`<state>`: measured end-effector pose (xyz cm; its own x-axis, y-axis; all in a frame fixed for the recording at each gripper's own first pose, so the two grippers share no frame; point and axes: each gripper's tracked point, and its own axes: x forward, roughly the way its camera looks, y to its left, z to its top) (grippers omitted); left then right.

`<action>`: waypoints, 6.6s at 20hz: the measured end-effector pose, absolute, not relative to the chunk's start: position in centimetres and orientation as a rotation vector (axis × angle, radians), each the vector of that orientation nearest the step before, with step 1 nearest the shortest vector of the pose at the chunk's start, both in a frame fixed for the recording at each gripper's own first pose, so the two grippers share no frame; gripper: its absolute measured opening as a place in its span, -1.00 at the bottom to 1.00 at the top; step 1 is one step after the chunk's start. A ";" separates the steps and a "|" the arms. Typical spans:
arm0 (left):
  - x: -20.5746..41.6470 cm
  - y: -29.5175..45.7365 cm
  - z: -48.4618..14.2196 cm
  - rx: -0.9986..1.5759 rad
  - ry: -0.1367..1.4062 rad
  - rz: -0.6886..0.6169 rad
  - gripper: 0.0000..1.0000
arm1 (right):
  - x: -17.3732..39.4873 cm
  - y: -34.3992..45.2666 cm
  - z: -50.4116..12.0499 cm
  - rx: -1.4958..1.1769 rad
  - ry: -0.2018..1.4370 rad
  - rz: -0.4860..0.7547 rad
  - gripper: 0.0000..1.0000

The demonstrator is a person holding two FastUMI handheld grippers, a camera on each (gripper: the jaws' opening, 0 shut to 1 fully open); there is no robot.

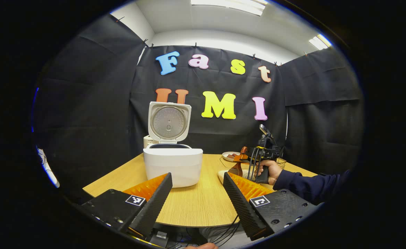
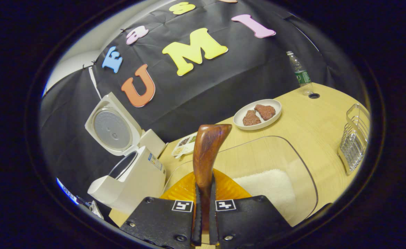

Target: Close the left gripper, press the button to open the rice cooker; take a wooden spoon from the chopstick holder with the right hand, scoop a spoonful of rice and pour it into the rice cooker, then put the wooden spoon back into the chopstick holder.

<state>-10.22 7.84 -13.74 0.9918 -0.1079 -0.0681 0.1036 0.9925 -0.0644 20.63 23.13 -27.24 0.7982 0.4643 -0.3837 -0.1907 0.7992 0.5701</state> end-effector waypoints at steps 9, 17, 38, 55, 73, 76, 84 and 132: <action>-10.0 5.9 -14.0 -0.039 0.092 -0.138 0.88 | 21.4 19.6 -25.9 0.825 0.534 0.303 -0.80; -9.4 5.7 -13.2 -0.058 0.088 -0.129 0.89 | 22.2 14.5 -22.0 1.142 0.459 0.244 -0.77; -8.4 11.3 -11.3 -0.060 0.070 -0.119 0.89 | 25.2 30.1 -6.9 1.216 0.431 0.465 -0.80; -9.8 16.6 -12.5 -0.094 0.065 0.015 0.88 | 28.9 49.1 -9.4 0.353 0.324 0.515 -0.85; -10.6 16.1 -11.6 -0.139 0.066 -0.002 0.89 | 23.4 57.1 -10.0 -0.340 0.019 0.615 -0.80; -10.5 15.9 -11.2 -0.148 0.062 -0.001 0.88 | 22.7 56.7 -8.3 -0.372 -0.057 0.610 -0.80; -10.3 13.7 -10.7 -0.125 0.066 -0.011 0.88 | 21.8 49.7 -4.5 -0.206 -0.068 0.575 -0.80; 2.9 3.4 -8.6 -0.076 0.021 -0.080 0.88 | 25.0 -6.1 -19.8 0.246 0.319 -0.014 -0.69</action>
